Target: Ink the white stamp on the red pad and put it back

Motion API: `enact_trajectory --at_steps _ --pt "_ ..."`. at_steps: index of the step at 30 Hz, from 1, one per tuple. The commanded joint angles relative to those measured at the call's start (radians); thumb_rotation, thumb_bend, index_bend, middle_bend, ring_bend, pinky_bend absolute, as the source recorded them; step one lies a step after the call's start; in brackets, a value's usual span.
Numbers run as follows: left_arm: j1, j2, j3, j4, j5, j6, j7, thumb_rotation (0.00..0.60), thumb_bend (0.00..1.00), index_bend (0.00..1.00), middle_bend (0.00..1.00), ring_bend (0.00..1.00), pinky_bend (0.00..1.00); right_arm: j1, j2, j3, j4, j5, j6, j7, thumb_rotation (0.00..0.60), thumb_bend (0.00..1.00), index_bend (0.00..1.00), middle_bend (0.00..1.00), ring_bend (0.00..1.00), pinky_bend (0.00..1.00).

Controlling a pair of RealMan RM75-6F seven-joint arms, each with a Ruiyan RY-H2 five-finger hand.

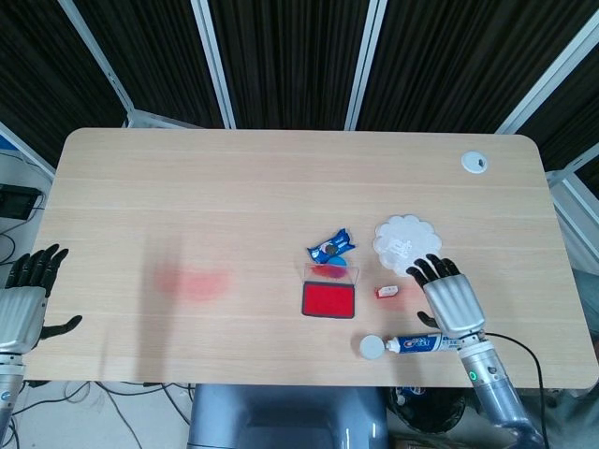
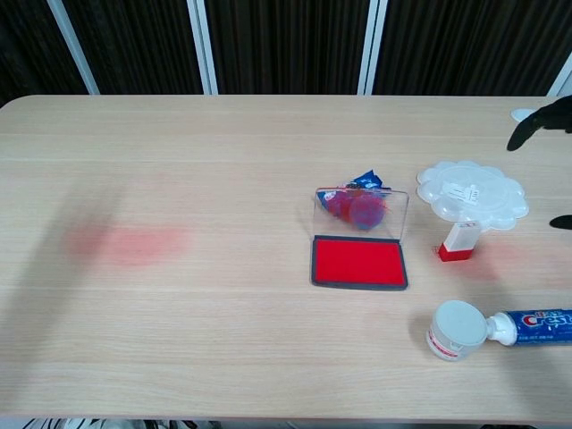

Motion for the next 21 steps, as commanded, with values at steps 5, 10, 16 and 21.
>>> enact_trajectory --at_steps 5,10,16,21 --pt "-0.002 0.008 0.0 -0.007 -0.008 -0.012 -0.008 0.6 0.0 0.0 0.0 0.0 0.0 0.045 -0.073 0.017 0.043 0.065 -0.056 -0.056 0.6 0.23 0.4 0.32 0.21 0.27" --pt "-0.004 0.016 -0.001 -0.014 -0.014 -0.021 -0.02 0.6 0.0 0.0 0.0 0.0 0.0 0.07 -0.128 0.029 0.094 0.113 -0.084 -0.074 0.6 0.24 0.42 0.34 0.22 0.27" --pt "-0.008 0.024 -0.001 -0.021 -0.024 -0.038 -0.032 0.6 0.0 0.0 0.0 0.0 0.0 0.096 -0.177 0.039 0.147 0.151 -0.104 -0.085 0.6 0.28 0.43 0.35 0.23 0.27" --pt "-0.012 0.032 -0.002 -0.027 -0.034 -0.052 -0.04 0.6 0.0 0.0 0.0 0.0 0.0 0.117 -0.21 0.043 0.191 0.178 -0.123 -0.089 0.6 0.3 0.44 0.35 0.23 0.27"
